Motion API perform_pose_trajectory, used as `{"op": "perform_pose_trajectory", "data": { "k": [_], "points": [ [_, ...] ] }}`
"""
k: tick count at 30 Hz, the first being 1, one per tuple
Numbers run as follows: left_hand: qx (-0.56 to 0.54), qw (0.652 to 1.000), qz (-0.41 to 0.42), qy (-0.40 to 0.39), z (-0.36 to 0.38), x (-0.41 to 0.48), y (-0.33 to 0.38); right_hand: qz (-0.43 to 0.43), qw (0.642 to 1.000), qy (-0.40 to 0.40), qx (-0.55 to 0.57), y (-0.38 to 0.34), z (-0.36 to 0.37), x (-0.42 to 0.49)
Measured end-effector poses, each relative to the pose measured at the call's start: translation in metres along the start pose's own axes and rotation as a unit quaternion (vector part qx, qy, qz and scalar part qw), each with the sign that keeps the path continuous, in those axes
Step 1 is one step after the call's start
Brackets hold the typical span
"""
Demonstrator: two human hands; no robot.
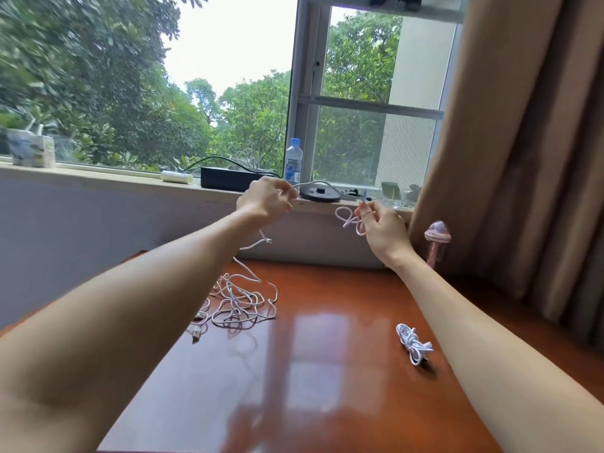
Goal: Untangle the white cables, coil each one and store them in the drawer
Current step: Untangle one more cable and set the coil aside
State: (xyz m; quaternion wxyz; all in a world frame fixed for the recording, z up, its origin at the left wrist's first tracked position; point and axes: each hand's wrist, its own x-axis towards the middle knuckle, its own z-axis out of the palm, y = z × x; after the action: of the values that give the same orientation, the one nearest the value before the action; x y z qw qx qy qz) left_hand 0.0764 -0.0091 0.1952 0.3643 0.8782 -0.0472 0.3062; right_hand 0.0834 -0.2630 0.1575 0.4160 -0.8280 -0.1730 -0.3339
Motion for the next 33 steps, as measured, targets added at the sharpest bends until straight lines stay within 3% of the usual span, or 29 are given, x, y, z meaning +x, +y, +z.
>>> {"op": "perform_pose_trajectory", "data": {
  "k": [3,8,13,19,23,29,33],
  "points": [
    [-0.039,0.999,0.033,-0.007,-0.01,0.008,0.017,-0.014,1.0,0.004,0.007,-0.005,0.001,0.005],
    [0.015,0.998,0.068,-0.001,-0.023,0.006,0.031,-0.024,0.999,-0.011,0.039,-0.013,0.001,0.005],
    [0.115,0.992,0.032,-0.038,-0.02,-0.012,0.007,-0.02,0.998,-0.058,0.024,-0.012,0.013,-0.014],
    [0.157,0.985,-0.024,-0.07,-0.003,-0.039,-0.045,-0.012,0.99,-0.135,0.025,0.004,0.044,-0.043],
    [0.135,0.986,-0.039,-0.093,0.007,-0.053,-0.068,0.003,0.984,-0.174,0.045,0.011,0.063,-0.06],
    [0.058,0.994,-0.037,-0.09,0.034,-0.078,-0.097,0.095,0.96,-0.245,0.096,0.019,0.089,-0.086],
    [0.054,0.993,-0.052,-0.088,0.05,-0.091,-0.113,0.136,0.949,-0.245,0.144,0.018,0.101,-0.1]
  ]
}}
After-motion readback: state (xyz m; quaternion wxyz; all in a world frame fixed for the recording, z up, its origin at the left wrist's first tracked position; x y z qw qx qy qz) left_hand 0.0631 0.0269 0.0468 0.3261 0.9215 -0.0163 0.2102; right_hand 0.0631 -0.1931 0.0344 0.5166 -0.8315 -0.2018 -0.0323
